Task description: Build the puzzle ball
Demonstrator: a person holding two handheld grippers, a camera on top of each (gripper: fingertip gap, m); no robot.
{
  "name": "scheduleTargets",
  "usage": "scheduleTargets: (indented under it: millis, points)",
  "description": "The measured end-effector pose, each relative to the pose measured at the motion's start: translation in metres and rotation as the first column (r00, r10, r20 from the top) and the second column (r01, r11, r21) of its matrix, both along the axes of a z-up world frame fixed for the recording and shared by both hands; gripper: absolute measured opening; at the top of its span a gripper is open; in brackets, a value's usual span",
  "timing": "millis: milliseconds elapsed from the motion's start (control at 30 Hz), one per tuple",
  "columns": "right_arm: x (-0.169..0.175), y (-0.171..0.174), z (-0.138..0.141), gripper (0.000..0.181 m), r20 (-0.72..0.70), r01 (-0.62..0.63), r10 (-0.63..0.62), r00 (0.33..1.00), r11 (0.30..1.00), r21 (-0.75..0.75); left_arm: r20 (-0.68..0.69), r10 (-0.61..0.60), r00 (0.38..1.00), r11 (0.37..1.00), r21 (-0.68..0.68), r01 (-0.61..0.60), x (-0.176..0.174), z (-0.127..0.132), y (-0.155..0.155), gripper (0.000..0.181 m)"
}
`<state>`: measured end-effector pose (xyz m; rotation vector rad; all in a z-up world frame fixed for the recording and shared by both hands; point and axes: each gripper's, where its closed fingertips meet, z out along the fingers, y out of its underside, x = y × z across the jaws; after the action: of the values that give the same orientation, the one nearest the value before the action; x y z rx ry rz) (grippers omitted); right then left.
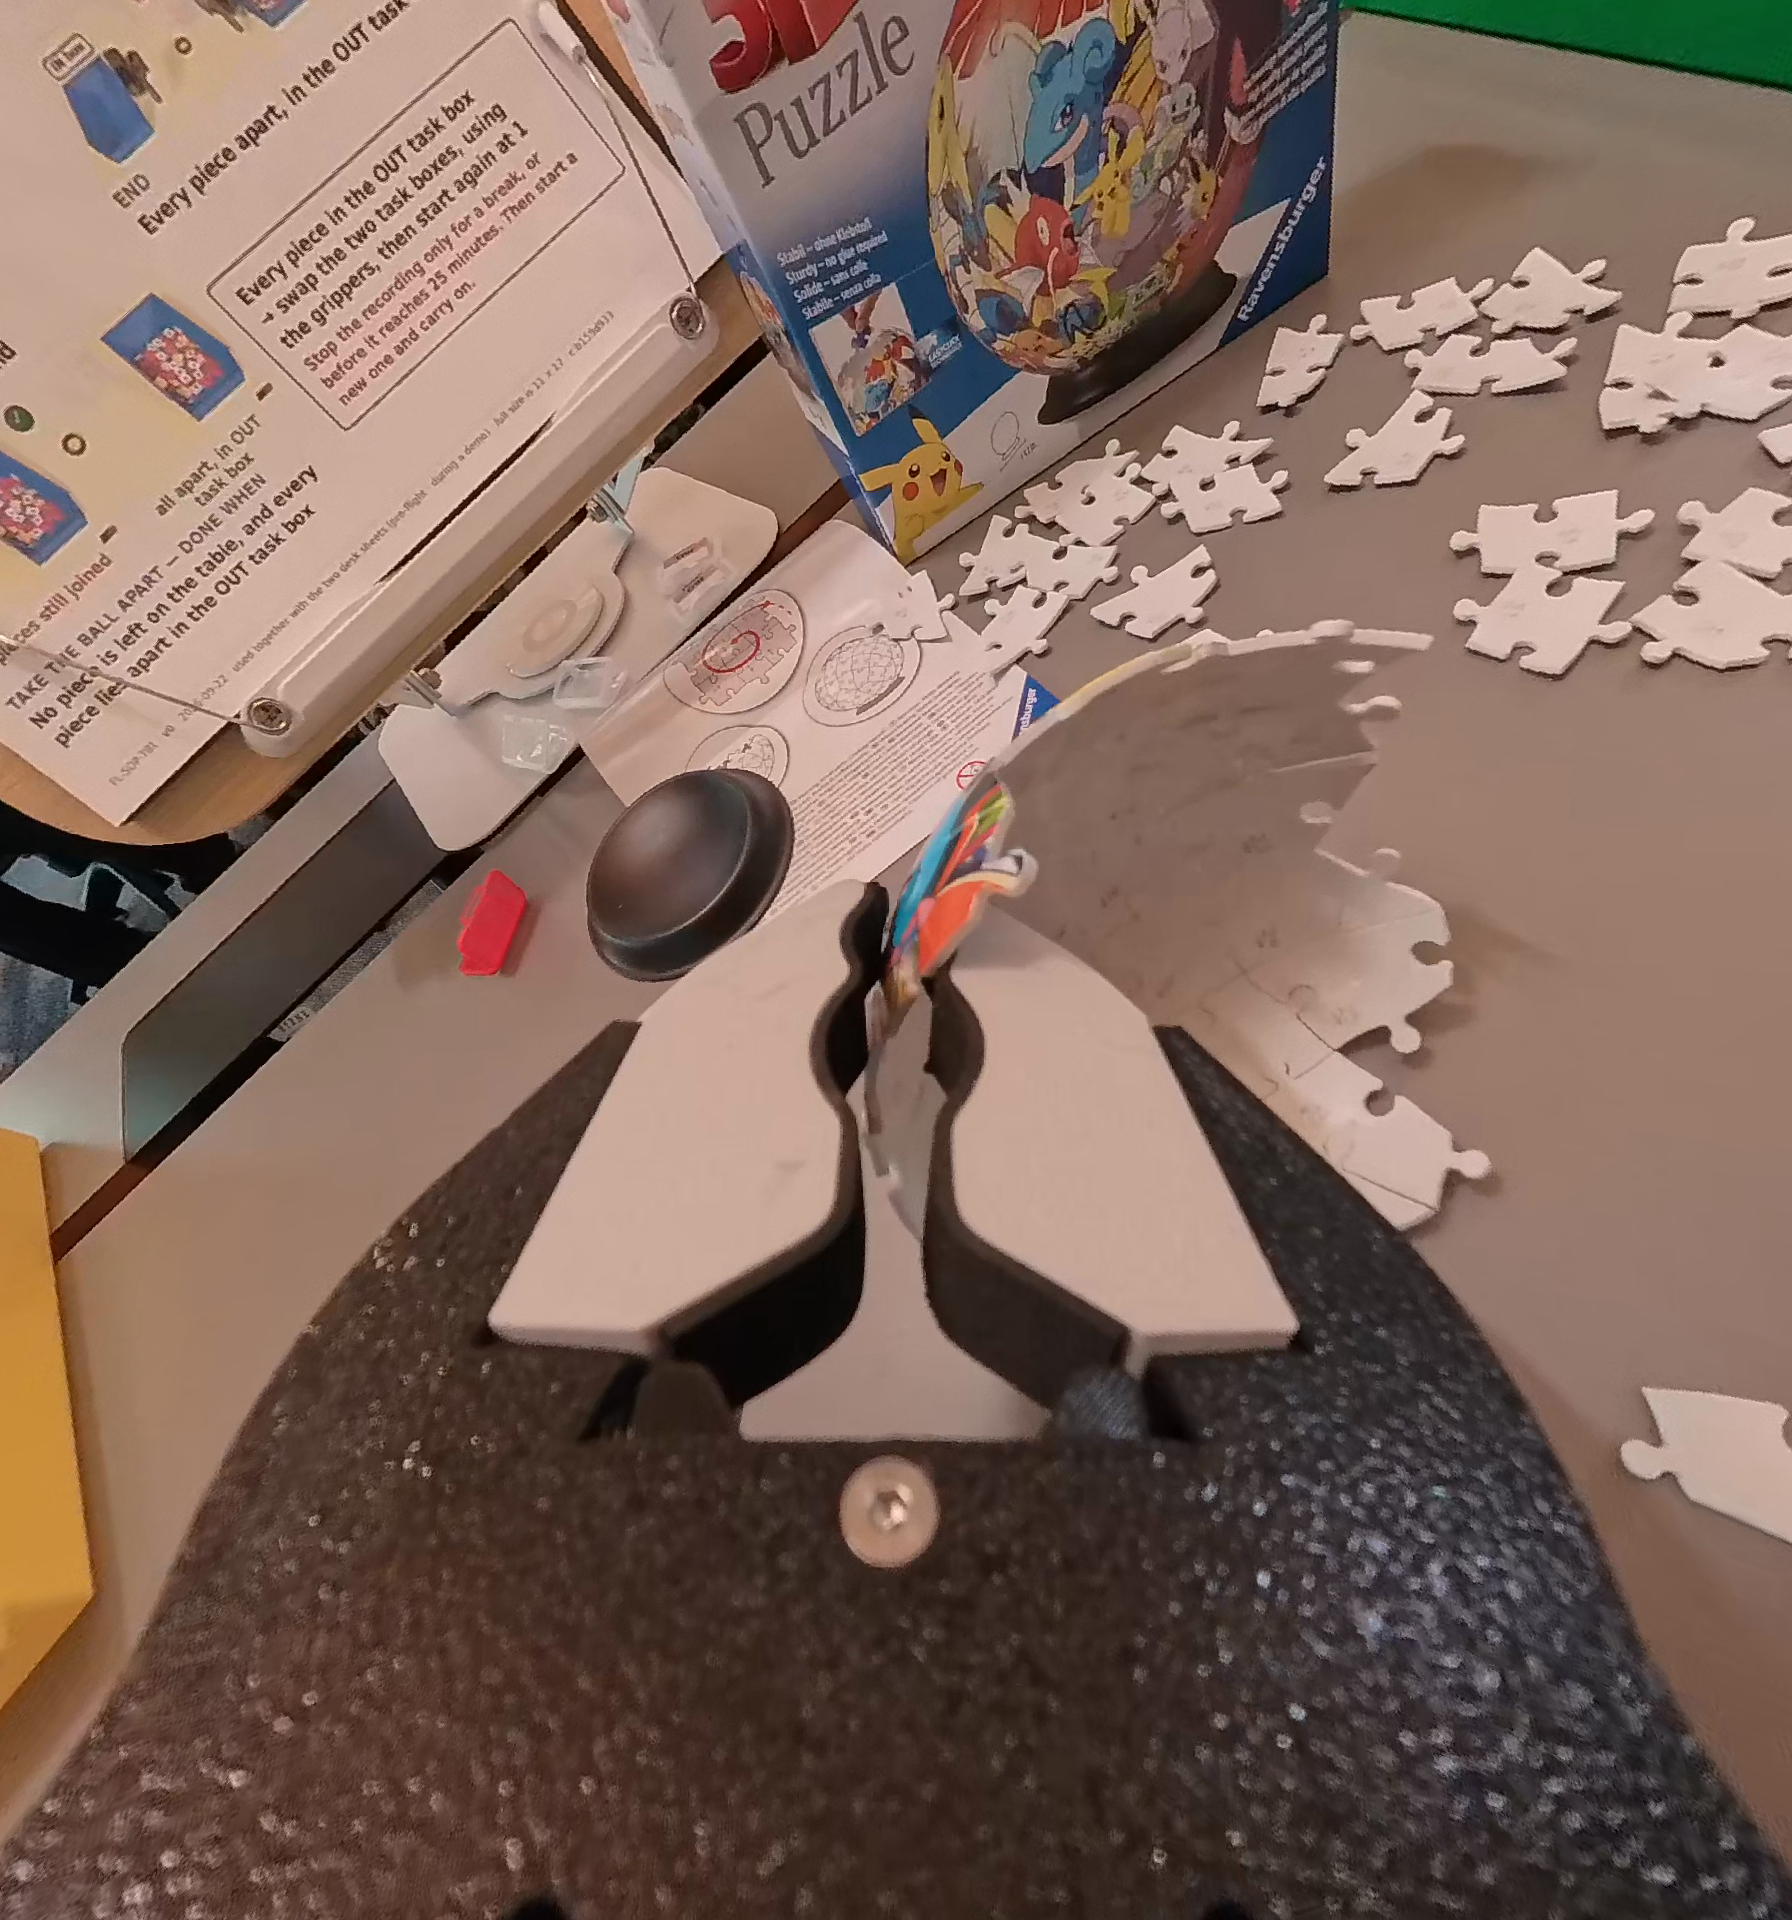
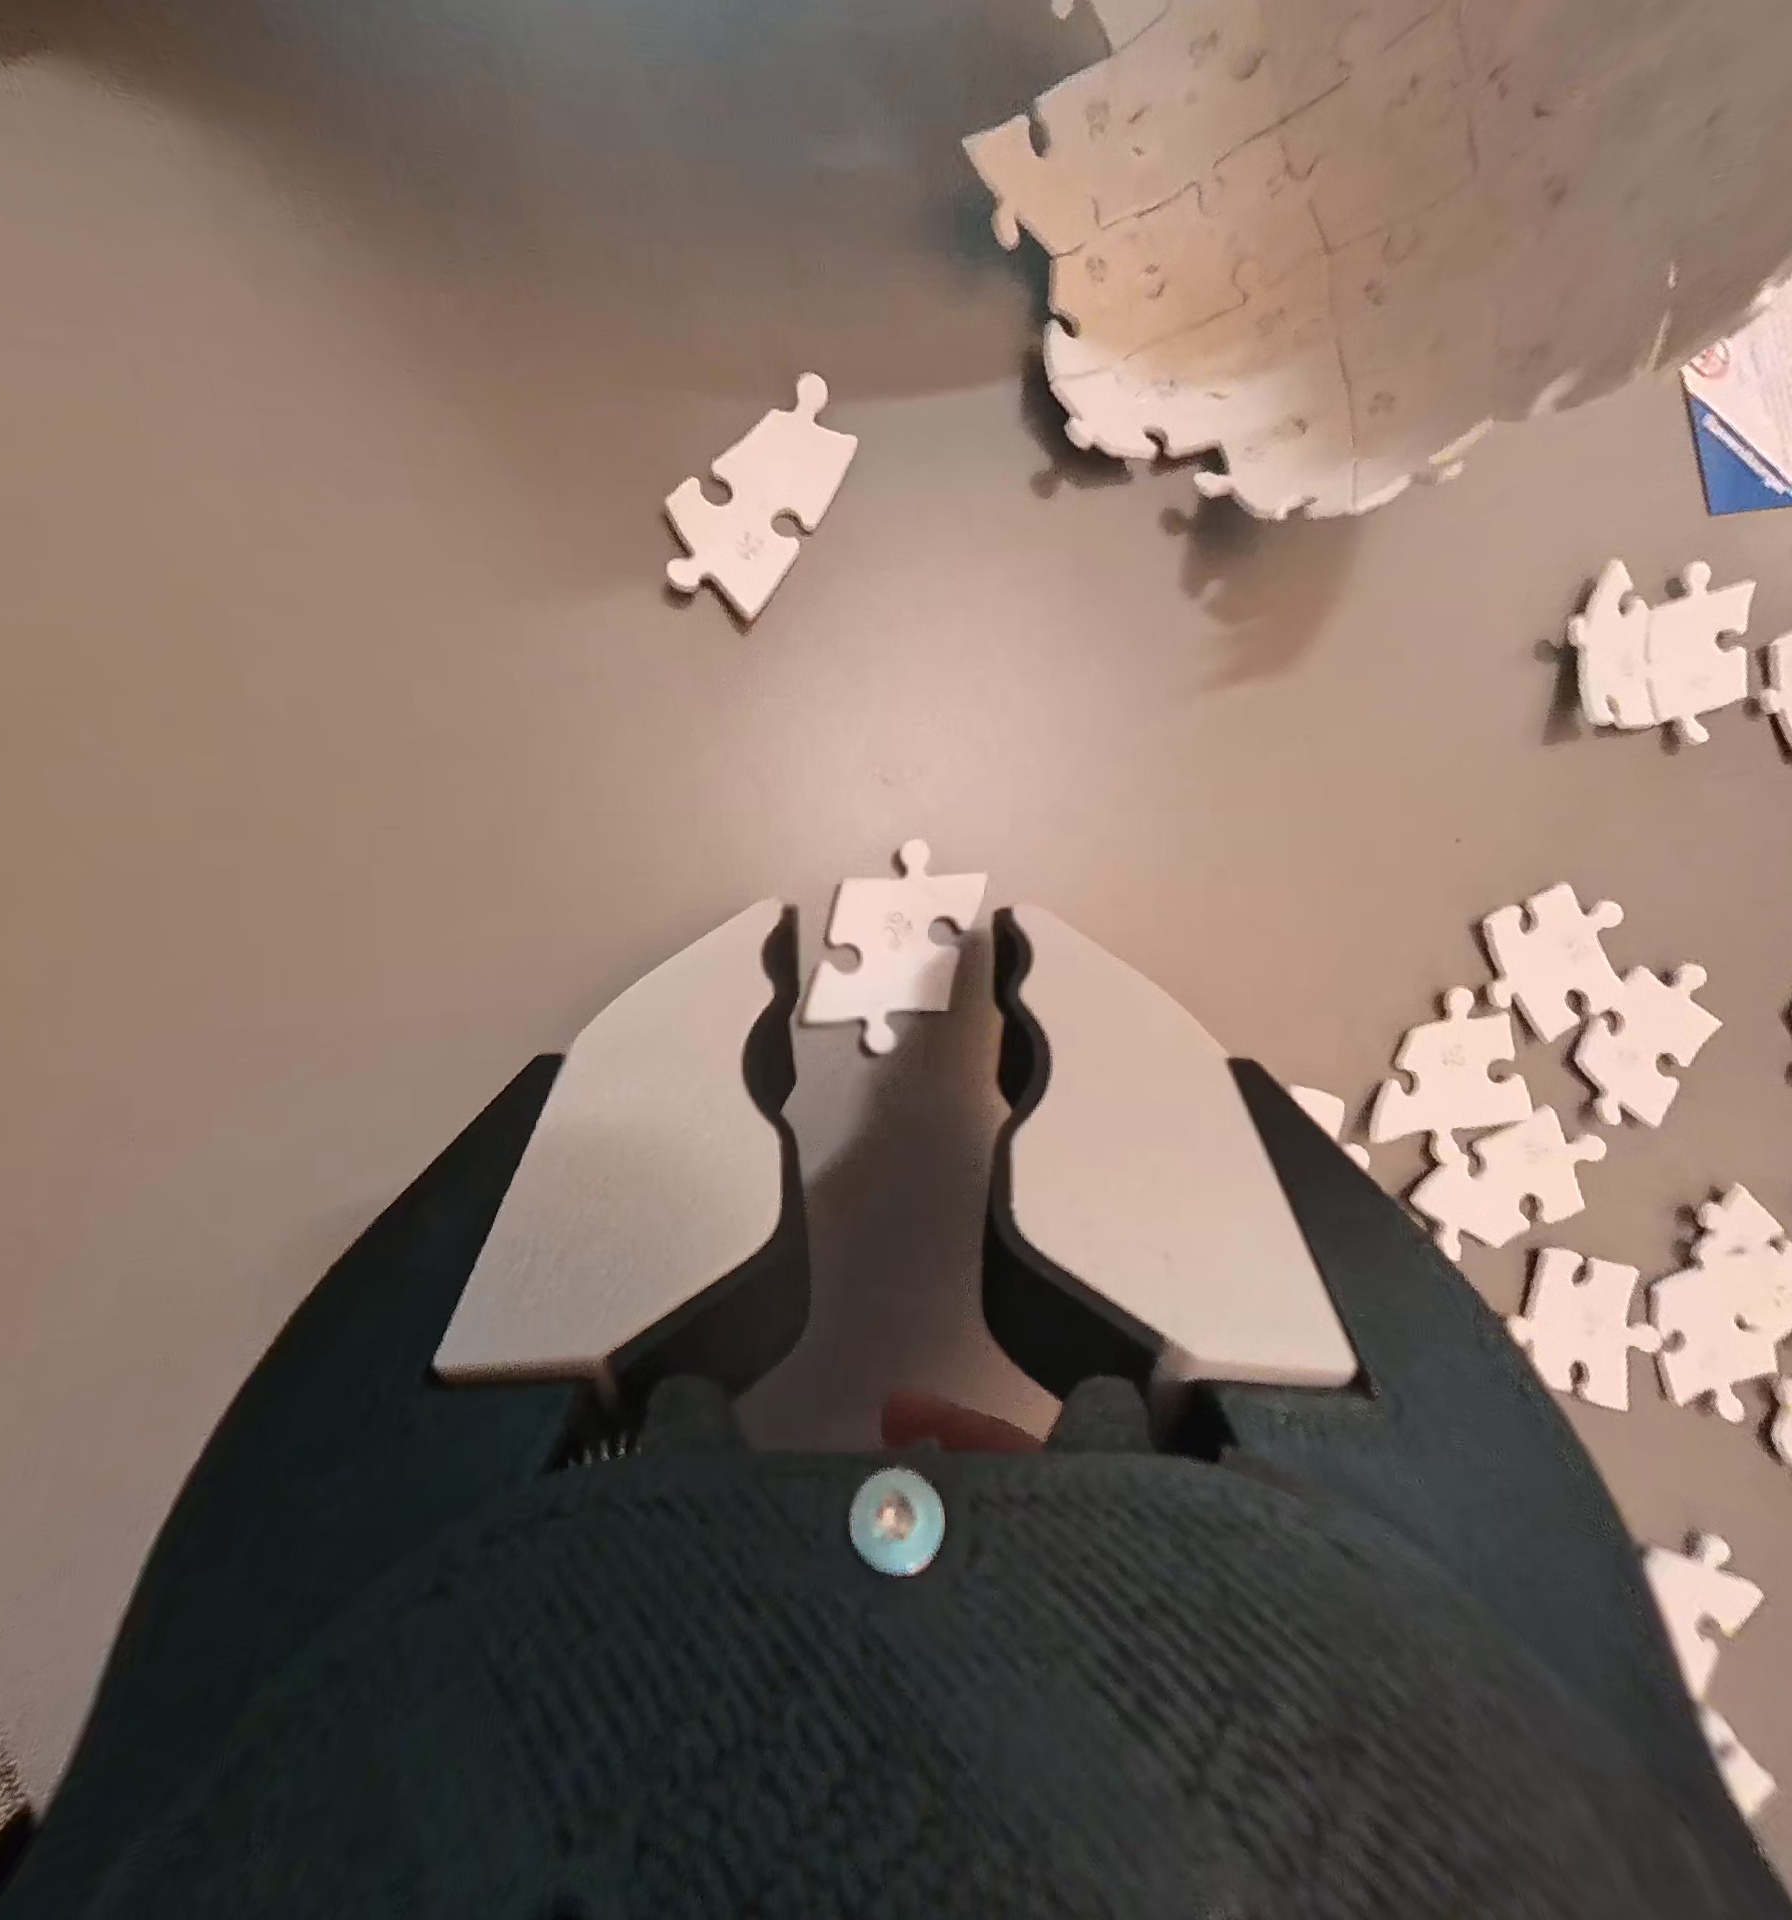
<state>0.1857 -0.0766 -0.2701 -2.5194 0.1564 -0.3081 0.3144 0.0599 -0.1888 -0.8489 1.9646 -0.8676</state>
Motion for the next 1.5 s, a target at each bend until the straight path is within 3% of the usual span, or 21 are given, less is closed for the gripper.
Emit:
scheduleTargets:
  millis: [333, 533, 700, 800, 933, 1100, 1300, 1500]
  points:
    - [0.007, -0.012, 0.002, 0.029, 0.003, 0.065, -0.065, 0.998, 0.998, -0.009, 0.001, -0.002, 1.000, 1.000, 0.002, 0.002, 0.000, 0.001, 0.000, 0.006]
    - [0.005, -0.008, 0.015, 0.039, -0.020, 0.108, -0.107, 0.994, 0.992, 0.065, -0.002, 0.005, 1.000, 1.000, 0.006, -0.005, 0.000, 0.000, 0.004, 0.006]
    - [0.003, -0.010, -0.001, 0.046, -0.036, 0.110, -0.110, 0.993, 0.994, 0.003, -0.002, 0.005, 1.000, 1.000, 0.002, -0.005, 0.000, 0.000, 0.003, 0.005]
    - [0.008, -0.012, 0.001, 0.038, -0.009, 0.116, -0.116, 0.993, 0.993, 0.003, -0.001, 0.002, 1.000, 1.000, 0.003, -0.002, 0.000, 0.001, 0.002, 0.006]
    - [0.006, -0.010, -0.001, 0.032, -0.005, 0.064, -0.063, 0.998, 0.998, 0.008, -0.001, 0.000, 1.000, 1.000, 0.001, 0.000, -0.001, 0.000, 0.001, 0.006]
    - [0.005, -0.003, 0.000, 0.039, 0.013, 0.005, -0.006, 1.000, 1.000, 0.022, -0.002, -0.008, 1.000, 1.000, 0.004, 0.008, 0.001, 0.000, 0.000, 0.006]
    - [-0.001, 0.002, -0.001, 0.028, -0.025, -0.023, 0.023, 0.999, 1.000, 0.004, 0.013, -0.064, 0.998, 0.998, 0.031, 0.063, 0.001, 0.001, -0.007, 0.006]
    - [-0.010, 0.010, -0.001, 0.030, -0.056, -0.026, 0.027, 0.998, 0.999, 0.027, 0.061, -0.196, 0.979, 0.975, 0.117, 0.188, 0.001, 0.005, -0.024, 0.005]
